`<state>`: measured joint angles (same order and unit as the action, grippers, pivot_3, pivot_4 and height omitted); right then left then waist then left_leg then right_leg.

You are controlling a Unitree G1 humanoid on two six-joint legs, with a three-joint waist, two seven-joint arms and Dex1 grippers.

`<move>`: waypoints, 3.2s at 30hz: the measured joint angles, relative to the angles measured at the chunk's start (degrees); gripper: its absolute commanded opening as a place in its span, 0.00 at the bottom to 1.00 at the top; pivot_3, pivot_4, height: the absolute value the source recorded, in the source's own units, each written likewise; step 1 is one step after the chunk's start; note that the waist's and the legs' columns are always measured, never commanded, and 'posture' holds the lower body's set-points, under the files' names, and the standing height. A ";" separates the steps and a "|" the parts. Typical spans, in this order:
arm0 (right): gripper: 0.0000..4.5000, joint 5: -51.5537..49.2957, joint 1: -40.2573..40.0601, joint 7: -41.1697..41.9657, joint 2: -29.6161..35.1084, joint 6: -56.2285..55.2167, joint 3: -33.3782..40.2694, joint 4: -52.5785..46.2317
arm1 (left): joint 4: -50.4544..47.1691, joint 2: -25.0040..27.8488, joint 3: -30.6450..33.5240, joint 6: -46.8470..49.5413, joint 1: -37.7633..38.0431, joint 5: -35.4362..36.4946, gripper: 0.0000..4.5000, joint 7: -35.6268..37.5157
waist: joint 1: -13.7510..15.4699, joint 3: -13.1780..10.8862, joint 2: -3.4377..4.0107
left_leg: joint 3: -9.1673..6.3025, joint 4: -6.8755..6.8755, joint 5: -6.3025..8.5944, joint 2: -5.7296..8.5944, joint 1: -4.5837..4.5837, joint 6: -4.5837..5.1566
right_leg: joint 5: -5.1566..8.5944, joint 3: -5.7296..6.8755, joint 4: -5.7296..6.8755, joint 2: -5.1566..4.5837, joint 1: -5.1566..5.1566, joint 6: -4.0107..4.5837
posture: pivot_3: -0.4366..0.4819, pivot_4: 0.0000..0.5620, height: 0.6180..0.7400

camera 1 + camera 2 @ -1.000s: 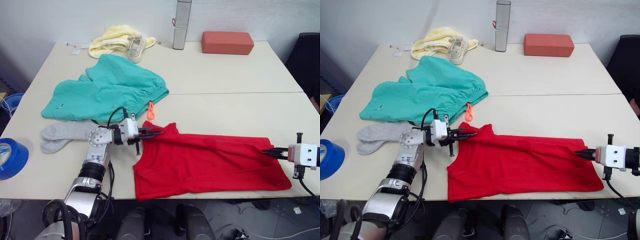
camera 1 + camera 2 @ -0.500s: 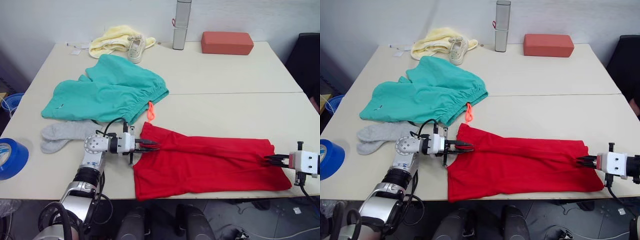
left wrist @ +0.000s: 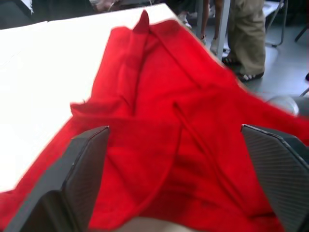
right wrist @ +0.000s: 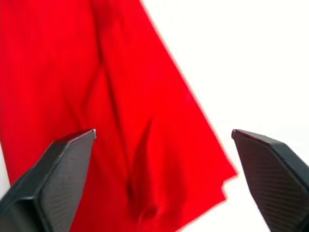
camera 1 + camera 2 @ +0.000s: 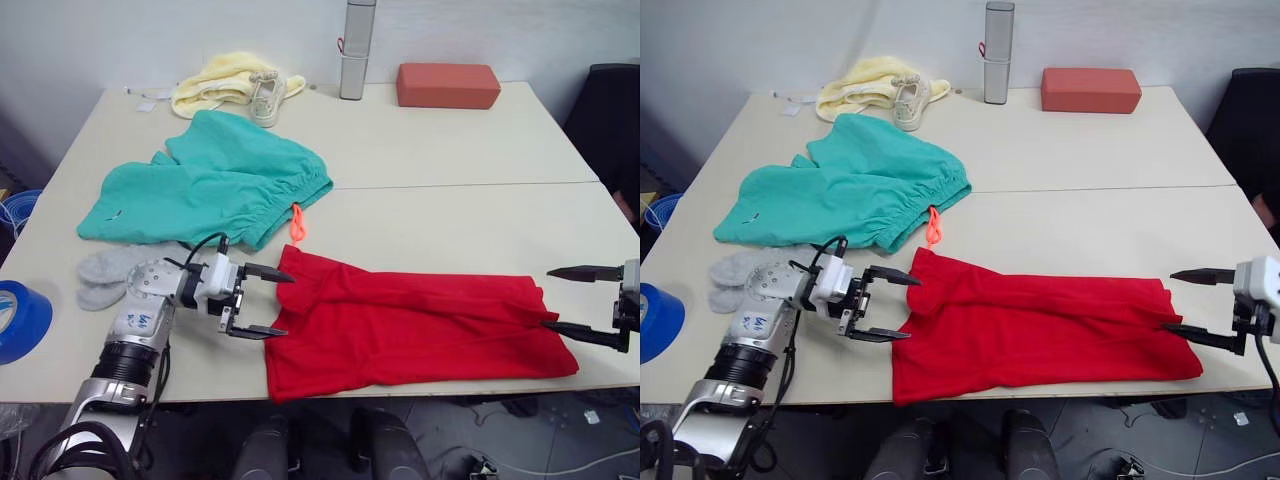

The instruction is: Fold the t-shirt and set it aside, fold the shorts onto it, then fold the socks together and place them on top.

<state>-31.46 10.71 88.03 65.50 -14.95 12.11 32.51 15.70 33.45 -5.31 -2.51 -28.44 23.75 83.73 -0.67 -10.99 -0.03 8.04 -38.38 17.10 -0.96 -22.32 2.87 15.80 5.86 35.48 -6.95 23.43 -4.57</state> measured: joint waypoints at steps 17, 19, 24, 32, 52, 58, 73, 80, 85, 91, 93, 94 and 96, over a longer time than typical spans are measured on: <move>1.00 -4.34 -14.89 -8.16 -4.77 22.42 11.63 -29.93 | -11.34 -10.45 -9.24 47.15 -13.00 -4.77 1.00 -32.99 | 2.14 -0.03 -0.06 | 0.05 -0.10 -0.06 0.12 -0.09 0.12 | -0.05 -0.01 0.00 0.06 -0.02 -0.11 | 0.48 0.27 1.00; 1.00 -4.31 -15.49 -8.92 -5.43 23.00 12.69 -31.21 | -10.04 -11.29 -10.75 46.42 -13.65 -6.34 1.00 -33.51 | 2.13 -0.03 -0.06 | 0.05 -0.08 -0.06 0.11 -0.09 0.11 | -0.05 -0.02 0.00 0.08 0.00 -0.10 | 0.48 0.27 1.00; 1.00 -4.15 -16.17 -9.62 -5.65 23.91 13.66 -32.53 | -7.92 -11.98 -12.76 45.01 -14.03 -9.10 0.91 -33.75 | 2.05 -0.03 -0.07 | 0.06 -0.07 -0.05 0.08 -0.09 0.10 | -0.05 -0.03 -0.02 0.10 0.01 -0.10 | 0.48 0.27 1.00; 1.00 -3.79 -16.60 -10.18 -6.78 24.00 15.27 -33.28 | -8.01 -10.89 -13.37 44.78 -13.21 -9.87 0.36 -31.57 | 2.05 -0.04 -0.07 | 0.05 -0.07 -0.05 0.08 -0.09 0.10 | -0.05 -0.04 -0.03 0.09 0.01 -0.09 | 0.48 0.27 1.00; 1.00 -0.18 -20.86 -9.59 -8.27 21.05 16.12 -32.31 | -10.48 -8.66 -16.12 18.34 -4.46 -13.73 0.16 -20.23 | 2.14 -0.03 -0.07 | 0.04 -0.02 -0.02 0.08 -0.09 0.14 | -0.04 -0.02 -0.09 0.01 0.00 -0.08 | 0.48 0.27 1.00; 1.00 0.43 -22.10 -9.89 -8.89 21.79 16.13 -32.12 | -10.98 -7.97 -15.88 20.32 -2.97 -12.14 0.59 -17.99 | 2.05 -0.03 -0.07 | 0.04 0.00 -0.03 0.07 -0.09 0.15 | -0.04 -0.01 -0.09 0.04 0.01 -0.08 | 0.48 0.27 1.00; 1.00 8.08 -7.01 -7.78 -3.45 27.77 3.04 -18.90 | -10.95 -4.48 -5.07 22.44 -2.48 0.87 0.98 -6.70 | 1.98 -0.03 -0.06 | 0.04 -0.02 -0.05 0.09 -0.12 0.12 | -0.01 0.05 -0.10 0.02 0.03 -0.02 | 0.48 0.27 1.00; 0.58 11.26 -2.86 -5.02 -3.45 23.11 -0.69 -13.66 | -10.90 -7.87 -3.72 22.19 -1.73 2.36 0.98 -7.96 | 1.85 -0.03 -0.06 | 0.05 -0.06 -0.05 0.07 -0.13 0.13 | -0.02 0.04 -0.07 0.06 0.04 -0.04 | 0.48 0.27 1.00; 0.18 12.10 -3.13 -3.19 -3.45 16.51 -0.61 -11.26 | -10.38 -8.35 -3.70 20.41 0.17 2.54 0.98 -8.09 | 1.92 -0.03 -0.06 | 0.06 -0.07 -0.05 0.07 -0.12 0.12 | -0.02 0.04 -0.07 0.07 0.03 -0.05 | 0.48 0.27 1.00; 0.01 12.40 -5.72 -2.16 -3.50 8.58 -0.19 -10.16 | -10.09 -8.52 -3.96 18.33 0.31 1.61 0.98 -8.55 | 1.88 -0.03 -0.06 | 0.07 -0.06 -0.04 0.07 -0.10 0.10 | -0.02 0.02 -0.07 0.07 0.02 -0.05 | 0.48 0.27 1.00; 0.01 12.33 -7.32 -1.90 -3.91 3.79 1.24 -10.16 | -10.07 -8.47 -4.21 17.72 0.84 1.14 0.98 -8.51 | 1.88 -0.03 -0.06 | 0.07 -0.05 -0.04 0.07 -0.09 0.10 | -0.02 0.02 -0.07 0.08 0.02 -0.05 | 0.48 0.27 1.00; 0.01 12.33 -8.07 -1.56 -4.05 1.21 1.81 -10.06 | -10.01 -8.39 -4.26 17.53 1.31 0.91 0.98 -8.50 | 1.87 -0.03 -0.07 | 0.08 -0.04 -0.04 0.07 -0.09 0.09 | -0.02 0.02 -0.08 0.08 0.02 -0.05 | 0.48 0.27 1.00; 0.01 12.36 -9.41 -0.94 -4.17 -3.28 1.94 -9.55 | -9.98 -8.26 -4.28 17.38 2.06 0.77 0.98 -8.50 | 1.87 -0.04 -0.07 | 0.07 -0.04 -0.04 0.06 -0.08 0.09 | -0.02 0.02 -0.08 0.08 0.00 -0.05 | 0.48 0.27 1.00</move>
<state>-19.10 1.30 87.09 61.32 -18.22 14.06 22.95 5.71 25.19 -9.59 14.87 -26.37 24.52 75.23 1.20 -11.03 -0.10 8.12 -38.42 17.07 -0.90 -22.40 2.96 15.77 5.88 35.40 -6.86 23.43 -4.62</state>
